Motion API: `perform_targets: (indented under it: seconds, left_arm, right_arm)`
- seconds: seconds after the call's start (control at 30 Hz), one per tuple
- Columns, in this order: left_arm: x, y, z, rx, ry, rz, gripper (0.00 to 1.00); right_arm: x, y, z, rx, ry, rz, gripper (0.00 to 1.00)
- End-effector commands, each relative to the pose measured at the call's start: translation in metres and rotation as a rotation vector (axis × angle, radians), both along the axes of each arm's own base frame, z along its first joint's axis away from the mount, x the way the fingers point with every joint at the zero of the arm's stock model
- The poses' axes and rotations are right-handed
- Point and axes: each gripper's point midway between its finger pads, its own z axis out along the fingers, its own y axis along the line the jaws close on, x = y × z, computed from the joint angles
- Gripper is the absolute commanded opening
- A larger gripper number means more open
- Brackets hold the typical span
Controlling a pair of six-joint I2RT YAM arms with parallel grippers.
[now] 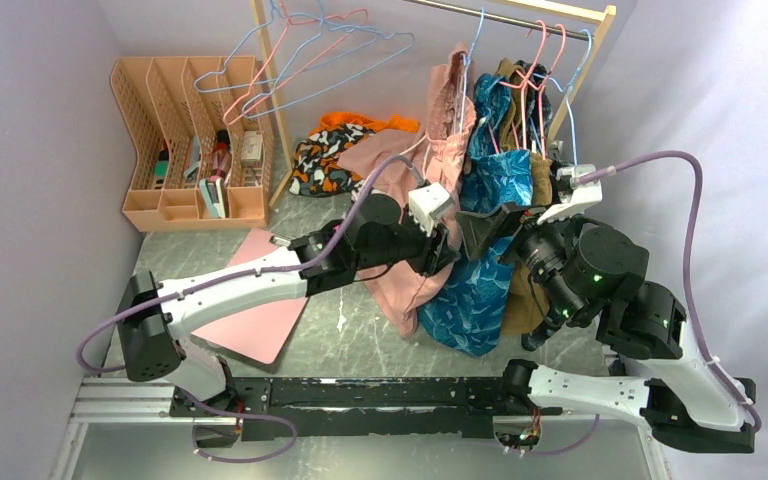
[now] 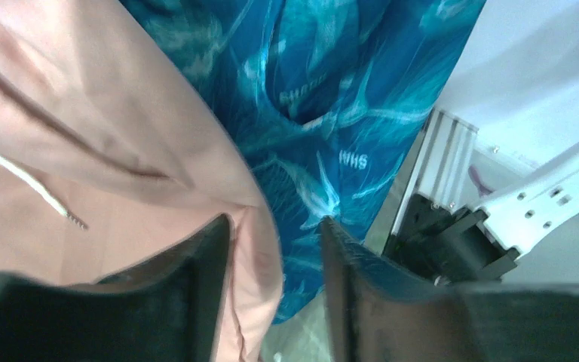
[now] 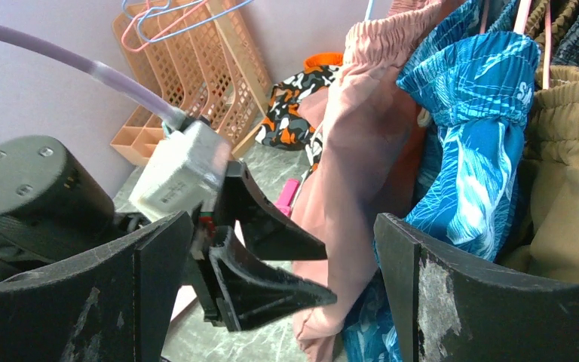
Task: Place the shorts on the hanger
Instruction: Adjust the hanger on the clothesline.
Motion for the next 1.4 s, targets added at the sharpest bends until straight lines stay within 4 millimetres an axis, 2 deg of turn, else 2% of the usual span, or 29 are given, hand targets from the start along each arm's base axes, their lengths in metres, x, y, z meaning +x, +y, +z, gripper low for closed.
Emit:
perform_targets:
  seconds: [0.0, 0.1, 0.17, 0.23, 0.33, 0.43, 0.67, 0.77, 1.07, 1.37]
  left_arm:
    - [-0.011, 0.006, -0.022, 0.017, 0.06, -0.012, 0.6]
    - [-0.014, 0.027, -0.022, 0.011, 0.053, 0.027, 0.76]
    - [-0.017, 0.045, -0.016, -0.002, 0.041, 0.053, 0.94]
    - [-0.018, 0.063, -0.011, -0.007, 0.03, 0.089, 0.98]
    - [-0.016, 0.094, -0.005, -0.01, 0.001, 0.17, 0.99]
    - [-0.009, 0.127, -0.006, 0.001, -0.035, 0.275, 1.0]
    - [0.002, 0.186, -0.019, 0.109, -0.143, 0.433, 0.98]
    - [0.004, 0.208, -0.026, 0.138, -0.165, 0.493, 0.97]
    - [0.004, 0.249, -0.041, 0.095, -0.126, 0.645, 0.94]
    - [0.011, 0.261, -0.057, 0.095, -0.088, 0.754, 0.91]
  right_arm:
    - [-0.002, -0.006, 0.006, 0.026, -0.014, -0.01, 0.95]
    - [-0.003, -0.01, 0.008, 0.033, -0.015, -0.014, 0.95]
    - [-0.004, -0.013, 0.009, 0.037, -0.018, -0.017, 0.95]
    - [-0.004, -0.016, 0.009, 0.037, -0.022, -0.024, 0.95]
    - [-0.004, -0.019, 0.011, 0.034, -0.03, -0.03, 0.95]
    - [-0.002, -0.014, 0.013, 0.025, -0.031, -0.026, 0.95]
    - [0.022, 0.02, 0.009, -0.077, 0.041, -0.083, 0.94]
    - [0.033, 0.026, 0.003, -0.111, 0.065, -0.147, 0.94]
    - [0.056, 0.015, -0.025, -0.22, 0.105, -0.399, 0.88]
    - [0.079, 0.005, -0.05, -0.29, 0.131, -0.455, 0.71]
